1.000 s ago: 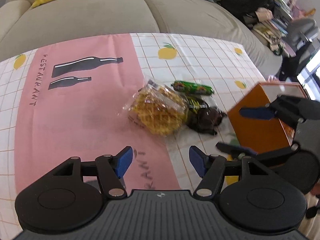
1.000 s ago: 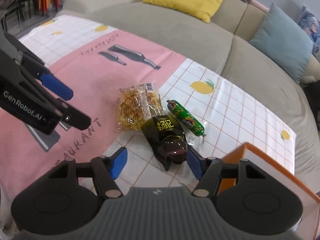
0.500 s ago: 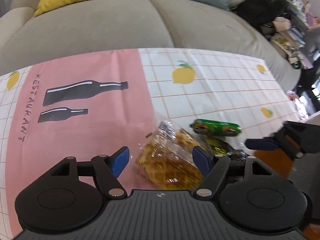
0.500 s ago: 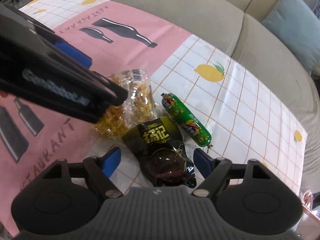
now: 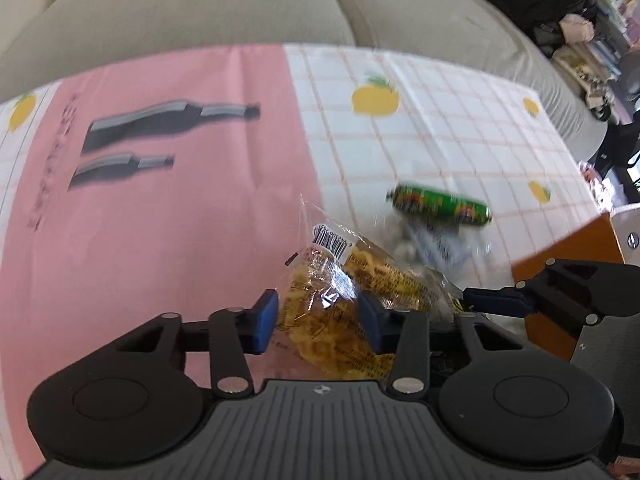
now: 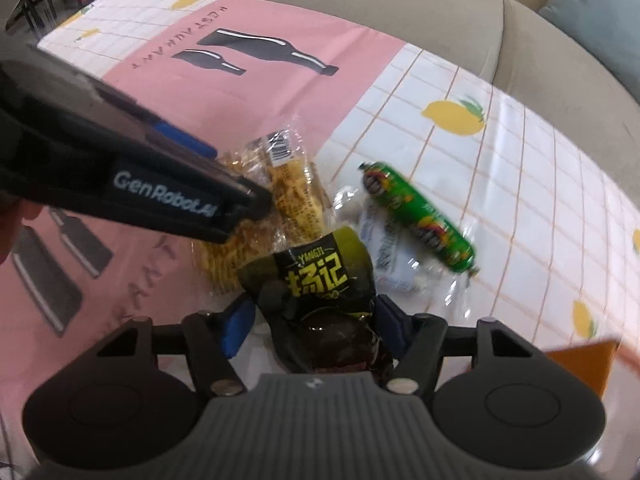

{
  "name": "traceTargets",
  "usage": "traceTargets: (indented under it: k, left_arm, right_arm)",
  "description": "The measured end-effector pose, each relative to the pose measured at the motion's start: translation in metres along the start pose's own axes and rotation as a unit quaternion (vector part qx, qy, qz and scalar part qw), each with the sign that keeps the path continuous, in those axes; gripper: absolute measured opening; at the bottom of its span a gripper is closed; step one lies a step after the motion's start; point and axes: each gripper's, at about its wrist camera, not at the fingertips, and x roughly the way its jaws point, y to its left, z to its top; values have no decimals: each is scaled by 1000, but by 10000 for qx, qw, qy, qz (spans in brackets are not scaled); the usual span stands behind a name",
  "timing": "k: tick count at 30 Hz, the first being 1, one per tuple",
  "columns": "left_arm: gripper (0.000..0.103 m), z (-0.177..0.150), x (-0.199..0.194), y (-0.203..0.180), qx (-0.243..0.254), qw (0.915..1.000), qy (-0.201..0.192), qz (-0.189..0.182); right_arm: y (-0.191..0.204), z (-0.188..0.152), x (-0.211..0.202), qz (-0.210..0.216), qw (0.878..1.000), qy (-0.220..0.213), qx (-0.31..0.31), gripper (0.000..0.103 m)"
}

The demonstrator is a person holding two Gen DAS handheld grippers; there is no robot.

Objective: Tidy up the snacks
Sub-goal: 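Grasp the clear crispy snack packet with the left tool while the right tool grasps the dark brown packet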

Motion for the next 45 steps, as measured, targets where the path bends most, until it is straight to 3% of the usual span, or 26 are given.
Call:
traceTargets:
  k: [4,7,13,16,21,25,27,29,36,42,45]
  left_arm:
    - [31,-25,-13,5,-186,9996,167,117]
    - [28,-47,-24,12,-551,9983,206,61]
    - [26,-91,-46,16,-1237,9918,313,-49]
    - [26,-111,-53,14,-1491,9876,449,-208]
    - [26,-134,-61,5,-1463,9859,570,-587]
    - [26,-139,-67,1,-1193,9880,554,-807]
    - [33,-138,-75,0,-1003,9915,444,-705]
    - [53,-137,-84,-1,-813,9943,263,-636]
    - [77,-129,-96,-8,73,9985,-270,-463]
    - [87,-126,-90,-16,1020,9935,-378,-334]
    - [88,-123,-81,-23,1642,9851,-238,-451]
  right_arm:
    - [9,-16,-8,241,9994,9,253,59]
    - [16,-32,-15,287,9985,-36,463,58]
    - [23,-60,-24,284,9904,-207,1338,57]
    - [33,-71,-30,184,9894,-337,1401,57]
    - [44,-80,-37,-14,9903,-529,1284,57]
    - [44,-83,-43,77,9907,-605,1214,57]
    - [45,-84,-45,55,9915,-608,1145,57]
    - [48,-85,-48,-15,9927,-593,1048,57]
    - [54,-97,-55,-57,9962,-470,725,60]
    - [51,-104,-52,32,9958,-462,795,65]
    - [54,-110,-55,7,9964,-493,695,74]
